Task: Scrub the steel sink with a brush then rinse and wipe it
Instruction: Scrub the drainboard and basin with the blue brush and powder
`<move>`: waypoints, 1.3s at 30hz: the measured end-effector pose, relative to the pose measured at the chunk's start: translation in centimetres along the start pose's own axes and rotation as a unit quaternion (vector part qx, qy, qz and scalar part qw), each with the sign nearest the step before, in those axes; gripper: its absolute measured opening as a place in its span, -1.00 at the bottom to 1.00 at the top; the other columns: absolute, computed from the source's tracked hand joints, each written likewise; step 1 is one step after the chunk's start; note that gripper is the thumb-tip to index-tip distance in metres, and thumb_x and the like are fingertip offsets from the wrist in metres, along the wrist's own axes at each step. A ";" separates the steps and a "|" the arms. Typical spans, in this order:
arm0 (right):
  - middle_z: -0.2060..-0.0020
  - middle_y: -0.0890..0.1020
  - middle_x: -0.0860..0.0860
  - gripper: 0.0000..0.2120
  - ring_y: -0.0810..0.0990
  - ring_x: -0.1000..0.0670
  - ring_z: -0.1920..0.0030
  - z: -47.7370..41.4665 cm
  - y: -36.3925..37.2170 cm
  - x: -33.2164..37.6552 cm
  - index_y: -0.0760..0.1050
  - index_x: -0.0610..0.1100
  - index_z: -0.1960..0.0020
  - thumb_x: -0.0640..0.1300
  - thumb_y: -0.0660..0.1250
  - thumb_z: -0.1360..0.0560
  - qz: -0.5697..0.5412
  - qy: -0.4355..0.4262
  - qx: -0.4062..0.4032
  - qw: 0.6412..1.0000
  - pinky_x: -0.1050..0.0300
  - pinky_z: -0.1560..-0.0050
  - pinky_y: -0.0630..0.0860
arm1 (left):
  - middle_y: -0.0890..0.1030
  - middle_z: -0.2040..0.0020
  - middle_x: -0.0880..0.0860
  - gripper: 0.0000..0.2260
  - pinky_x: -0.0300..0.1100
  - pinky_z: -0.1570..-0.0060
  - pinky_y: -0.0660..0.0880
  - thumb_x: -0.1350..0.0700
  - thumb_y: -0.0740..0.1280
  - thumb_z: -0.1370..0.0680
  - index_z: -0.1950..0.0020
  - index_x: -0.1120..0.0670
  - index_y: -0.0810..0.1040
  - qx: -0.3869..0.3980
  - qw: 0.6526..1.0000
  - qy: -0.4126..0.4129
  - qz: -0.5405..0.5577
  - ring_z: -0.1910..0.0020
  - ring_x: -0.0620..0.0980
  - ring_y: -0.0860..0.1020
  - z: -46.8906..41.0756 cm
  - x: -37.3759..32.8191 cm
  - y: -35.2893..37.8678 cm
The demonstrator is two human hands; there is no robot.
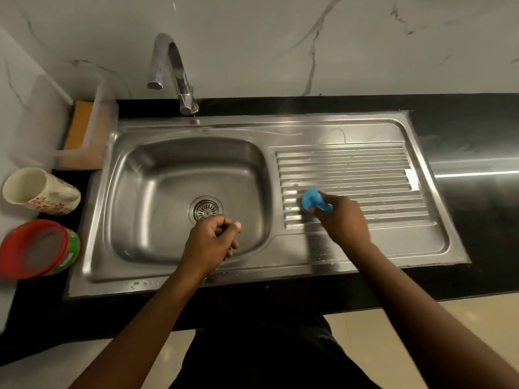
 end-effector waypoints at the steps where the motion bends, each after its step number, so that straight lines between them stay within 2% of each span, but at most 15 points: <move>1: -0.08 0.74 -0.05 -0.52 0.70 -0.13 -0.07 0.3 1.0 1.0 0.59 0.09 -0.38 0.22 0.47 -0.51 -0.012 -0.004 0.006 1.000 0.09 0.06 0.51 | 0.68 0.34 0.09 -0.81 -0.10 0.32 0.52 0.06 0.39 -0.64 0.13 0.12 0.66 0.004 1.000 0.000 -0.004 0.44 0.01 0.57 0.0 -0.1 0.1; 5: -0.22 0.69 0.09 -0.50 0.65 -0.02 -0.21 3.5 4.5 4.4 0.50 0.23 -0.44 0.25 0.42 -0.52 0.003 -0.090 0.066 0.994 0.15 -0.09 0.48 | 0.68 0.33 0.09 -0.79 -0.08 0.28 0.55 0.06 0.39 -0.64 0.12 0.13 0.66 0.012 1.000 0.007 -0.018 0.43 0.02 0.58 0.0 -0.8 0.6; 8: -0.24 0.68 0.09 -0.48 0.66 -0.04 -0.21 4.7 3.4 2.1 0.46 0.28 -0.46 0.30 0.38 -0.52 0.043 -0.099 0.071 0.992 0.07 -0.12 0.54 | 0.69 0.32 0.09 -0.79 -0.08 0.28 0.56 0.05 0.38 -0.65 0.11 0.13 0.66 0.013 1.000 0.013 -0.019 0.42 0.01 0.59 -0.1 -1.1 0.4; 11: -0.12 0.73 0.03 -0.47 0.70 -0.07 -0.07 3.3 0.4 -2.0 0.50 0.24 -0.44 0.33 0.40 -0.51 0.058 -0.044 0.034 0.997 0.08 0.05 0.56 | 0.69 0.32 0.09 -0.80 -0.07 0.26 0.56 0.06 0.39 -0.64 0.12 0.13 0.66 0.014 1.000 0.012 -0.019 0.41 0.03 0.59 -0.2 -0.8 0.4; 13: -0.02 0.74 0.00 -0.51 0.70 -0.03 0.07 1.6 -1.4 -3.6 0.56 0.16 -0.41 0.27 0.42 -0.53 0.046 -0.011 0.000 0.999 0.17 0.24 0.47 | 0.69 0.32 0.09 -0.80 -0.06 0.26 0.56 0.06 0.39 -0.64 0.12 0.12 0.66 0.017 1.000 0.010 -0.023 0.42 0.03 0.59 -0.3 -0.6 0.6; 16: -0.01 0.75 -0.03 -0.54 0.69 -0.04 0.10 -0.5 -1.8 -3.3 0.59 0.07 -0.39 0.19 0.44 -0.54 -0.001 0.025 -0.035 0.999 0.22 0.32 0.40 | 0.69 0.33 0.09 -0.80 -0.07 0.28 0.55 0.07 0.39 -0.64 0.13 0.13 0.66 0.030 0.999 0.012 -0.024 0.42 0.03 0.59 -0.1 -0.9 1.4; 18: -0.01 0.75 -0.04 -0.56 0.70 -0.07 0.06 -0.7 -0.6 -1.7 0.60 0.06 -0.37 0.17 0.46 -0.53 -0.034 0.029 -0.028 0.999 0.15 0.23 0.49 | 0.69 0.33 0.10 -0.80 -0.07 0.29 0.55 0.08 0.39 -0.64 0.12 0.15 0.66 0.041 0.999 0.010 -0.023 0.42 0.03 0.58 -0.1 -1.1 2.0; 20: -0.06 0.74 -0.03 -0.56 0.70 -0.08 -0.06 0.3 1.3 0.3 0.61 0.08 -0.35 0.18 0.48 -0.51 -0.053 0.011 -0.002 0.999 0.15 0.09 0.48 | 0.68 0.33 0.11 -0.80 -0.09 0.29 0.53 0.08 0.39 -0.65 0.11 0.16 0.66 0.053 0.998 0.011 -0.018 0.42 0.03 0.57 0.0 -1.5 2.6; 22: -0.16 0.72 0.02 -0.51 0.68 -0.04 -0.15 2.3 2.7 1.5 0.55 0.17 -0.41 0.23 0.44 -0.52 -0.027 -0.026 0.030 0.999 0.16 0.01 0.48 | 0.69 0.32 0.11 -0.79 -0.09 0.30 0.54 0.07 0.38 -0.65 0.11 0.14 0.66 0.060 0.998 0.015 -0.023 0.41 0.02 0.58 0.0 -1.9 3.2; 24: -0.21 0.70 0.04 -0.47 0.68 -0.03 -0.15 3.9 2.4 0.4 0.45 0.26 -0.47 0.28 0.39 -0.52 0.010 -0.043 0.046 0.998 0.11 -0.06 0.57 | 0.69 0.31 0.11 -0.79 -0.09 0.29 0.55 0.06 0.38 -0.65 0.11 0.14 0.66 0.065 0.997 0.022 -0.031 0.40 0.01 0.59 0.0 -2.4 3.5; 27: -0.09 0.73 0.01 -0.49 0.70 -0.06 -0.01 3.8 -1.6 -4.2 0.49 0.26 -0.43 0.32 0.39 -0.51 0.027 0.007 0.032 0.999 0.02 0.03 0.61 | 0.69 0.30 0.11 -0.78 -0.11 0.29 0.56 0.06 0.37 -0.66 0.11 0.14 0.66 0.066 0.997 0.029 -0.033 0.40 0.00 0.59 -0.1 -2.8 3.7; 32: -0.04 0.74 -0.09 -0.54 0.63 -0.03 0.12 0.0 -6.8 -9.3 0.58 0.02 -0.40 0.15 0.45 -0.55 0.024 0.070 -0.060 0.995 0.16 0.26 0.39 | 0.69 0.31 0.12 -0.79 -0.11 0.30 0.54 0.08 0.38 -0.66 0.11 0.14 0.67 0.068 0.997 0.026 -0.028 0.40 0.00 0.58 -0.1 -2.9 4.4; 36: -0.04 0.74 -0.04 -0.59 0.70 -0.10 0.02 0.0 -3.7 -6.3 0.61 0.06 -0.35 0.13 0.47 -0.53 -0.038 0.067 -0.045 0.996 0.09 0.12 0.52 | 0.69 0.31 0.10 -0.79 -0.08 0.29 0.56 0.06 0.38 -0.65 0.13 0.11 0.67 0.082 0.996 0.026 -0.033 0.39 0.01 0.59 -0.2 -3.1 5.5; 39: -0.05 0.74 0.01 -0.49 0.70 -0.04 0.08 2.5 -0.5 -3.3 0.54 0.15 -0.41 0.29 0.39 -0.51 -0.032 0.010 0.010 0.999 -0.06 0.06 0.67 | 0.69 0.32 0.10 -0.79 -0.06 0.28 0.55 0.06 0.38 -0.65 0.13 0.11 0.68 0.095 0.995 0.024 -0.031 0.39 0.01 0.58 -0.5 -3.3 6.3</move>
Point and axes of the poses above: each hand's wrist, its own z-axis away from the middle knuckle, its own y-axis out of the palm, x = y × z, the point moved 3 cm from there along -z, towards the middle knuckle
